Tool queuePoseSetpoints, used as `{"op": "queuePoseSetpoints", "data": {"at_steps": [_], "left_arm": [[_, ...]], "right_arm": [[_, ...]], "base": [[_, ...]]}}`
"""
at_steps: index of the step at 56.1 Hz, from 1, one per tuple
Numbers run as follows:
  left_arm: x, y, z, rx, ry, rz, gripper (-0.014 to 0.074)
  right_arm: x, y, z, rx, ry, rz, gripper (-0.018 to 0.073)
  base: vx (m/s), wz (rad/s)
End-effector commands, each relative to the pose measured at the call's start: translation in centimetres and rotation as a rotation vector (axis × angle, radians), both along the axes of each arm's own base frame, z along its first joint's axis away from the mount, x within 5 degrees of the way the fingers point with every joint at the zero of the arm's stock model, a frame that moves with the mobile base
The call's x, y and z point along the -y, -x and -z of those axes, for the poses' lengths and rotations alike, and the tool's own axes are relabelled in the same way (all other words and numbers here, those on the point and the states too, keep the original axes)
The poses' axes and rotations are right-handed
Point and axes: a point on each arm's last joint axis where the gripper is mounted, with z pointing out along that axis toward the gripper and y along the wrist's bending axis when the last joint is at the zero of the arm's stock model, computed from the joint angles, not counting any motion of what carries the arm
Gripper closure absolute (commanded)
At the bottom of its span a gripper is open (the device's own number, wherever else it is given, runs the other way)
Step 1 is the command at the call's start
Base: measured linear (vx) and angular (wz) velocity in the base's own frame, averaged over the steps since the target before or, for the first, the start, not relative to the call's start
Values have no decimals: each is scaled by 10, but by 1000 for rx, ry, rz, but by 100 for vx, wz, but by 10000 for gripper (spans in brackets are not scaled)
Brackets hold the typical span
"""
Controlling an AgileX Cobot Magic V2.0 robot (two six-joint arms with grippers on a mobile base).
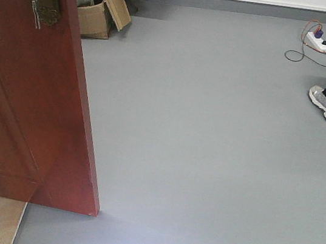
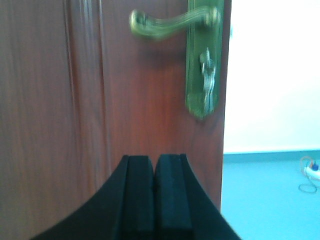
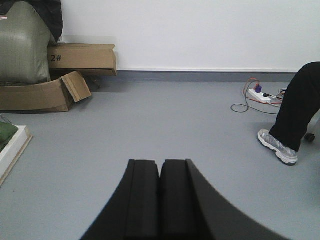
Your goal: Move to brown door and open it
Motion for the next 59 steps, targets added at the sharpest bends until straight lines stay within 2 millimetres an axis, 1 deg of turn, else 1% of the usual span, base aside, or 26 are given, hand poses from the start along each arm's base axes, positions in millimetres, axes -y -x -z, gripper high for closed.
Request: {"op": "queuePoseSetpoints", "data": {"at_steps": [1,16,59], "left_arm": [[0,6,-10,81,-4,2,600],[-1,4,-5,38,3,-19,600],[-1,4,-5,39,3,-19,600]], "right_arm": [[0,-1,-7,91,11,2,559],[0,-1,-7,91,11,2,559],[0,-1,-7,91,11,2,559]], "base": [[0,0],[0,0],[0,0]]}}
